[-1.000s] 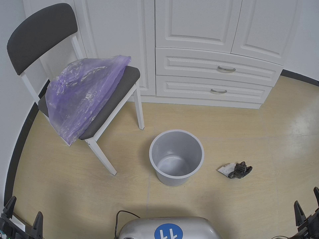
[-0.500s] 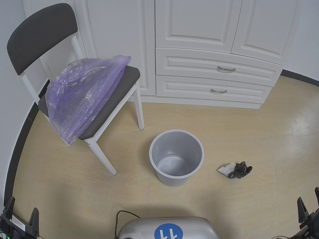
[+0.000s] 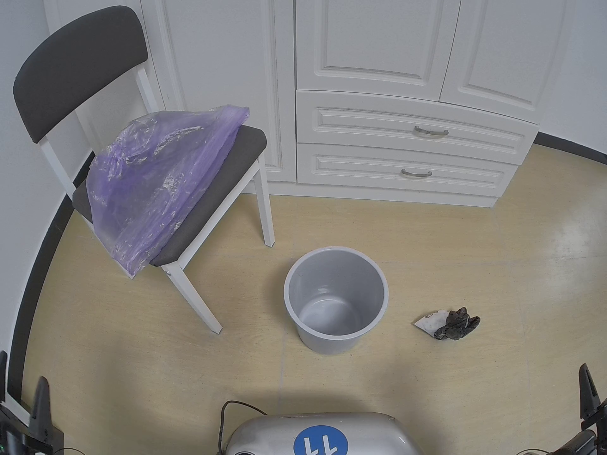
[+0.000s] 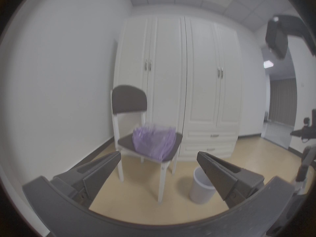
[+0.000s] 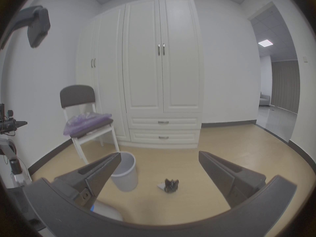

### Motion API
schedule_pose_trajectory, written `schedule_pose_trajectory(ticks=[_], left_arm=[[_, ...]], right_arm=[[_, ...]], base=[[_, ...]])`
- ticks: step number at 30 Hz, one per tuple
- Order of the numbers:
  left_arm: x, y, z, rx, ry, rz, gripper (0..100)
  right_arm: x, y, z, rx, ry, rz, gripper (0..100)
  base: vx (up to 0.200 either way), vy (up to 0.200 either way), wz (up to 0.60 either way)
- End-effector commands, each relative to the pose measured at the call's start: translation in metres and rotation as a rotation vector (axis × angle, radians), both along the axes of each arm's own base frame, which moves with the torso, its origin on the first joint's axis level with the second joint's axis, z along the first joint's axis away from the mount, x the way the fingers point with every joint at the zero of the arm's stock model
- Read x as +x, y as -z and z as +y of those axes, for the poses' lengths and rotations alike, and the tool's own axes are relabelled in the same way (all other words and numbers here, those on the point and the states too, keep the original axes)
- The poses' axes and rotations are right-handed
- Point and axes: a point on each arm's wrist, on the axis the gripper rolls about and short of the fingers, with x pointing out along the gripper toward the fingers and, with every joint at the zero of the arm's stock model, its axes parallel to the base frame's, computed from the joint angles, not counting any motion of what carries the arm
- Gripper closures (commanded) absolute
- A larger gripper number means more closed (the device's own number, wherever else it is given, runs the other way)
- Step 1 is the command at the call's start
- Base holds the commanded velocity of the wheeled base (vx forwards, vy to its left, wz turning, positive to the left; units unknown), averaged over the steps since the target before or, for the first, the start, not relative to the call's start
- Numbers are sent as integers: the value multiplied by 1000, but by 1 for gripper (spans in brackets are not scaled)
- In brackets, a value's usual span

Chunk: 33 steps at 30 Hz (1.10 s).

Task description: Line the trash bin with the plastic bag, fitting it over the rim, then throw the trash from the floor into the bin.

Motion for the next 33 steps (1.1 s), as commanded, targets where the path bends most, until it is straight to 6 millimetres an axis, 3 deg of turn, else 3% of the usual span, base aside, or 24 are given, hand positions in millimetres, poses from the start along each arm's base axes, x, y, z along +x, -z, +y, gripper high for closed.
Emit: schedule_pose_trajectory(ticks=[1,5,11,13,15,18,19,22,25,29,33], left_arm=[[-3,-6,-1,-28,39,-107,0],[-2,-1,-2,8,79,-36,0],[-8,-18,-3,-7,133,-70,0],[-5,-54,-1,-12,187,-46,0],[-1,-72,-1,-23,204,-22,0],[10,-86,0,-63,162,38,0],[10,-86,0,-63,162,38,0],[15,-89,1,-74,85,62,0],[12,-88,2,-79,80,47,0],[2,-79,3,-78,84,21,0],[12,-70,2,-61,105,168,0]], right_arm=[[-5,-16,1,-80,-21,-65,0],[-4,-10,1,-61,-30,-11,0],[-5,-15,1,17,-13,-8,0],[-4,-36,0,85,77,-10,0],[-2,-52,-1,107,103,-13,0],[6,-83,-1,127,119,-9,0],[6,-83,-1,127,119,-9,0],[27,-129,-2,127,119,5,0],[45,-150,-3,123,98,28,0],[70,-160,-1,111,23,55,0],[101,-150,6,94,-88,122,0]], base=[[0,0,0],[0,0,0],[0,0,0],[0,0,0],[0,0,0],[0,0,0],[0,0,0],[0,0,0],[0,0,0],[0,0,0],[0,0,0]])
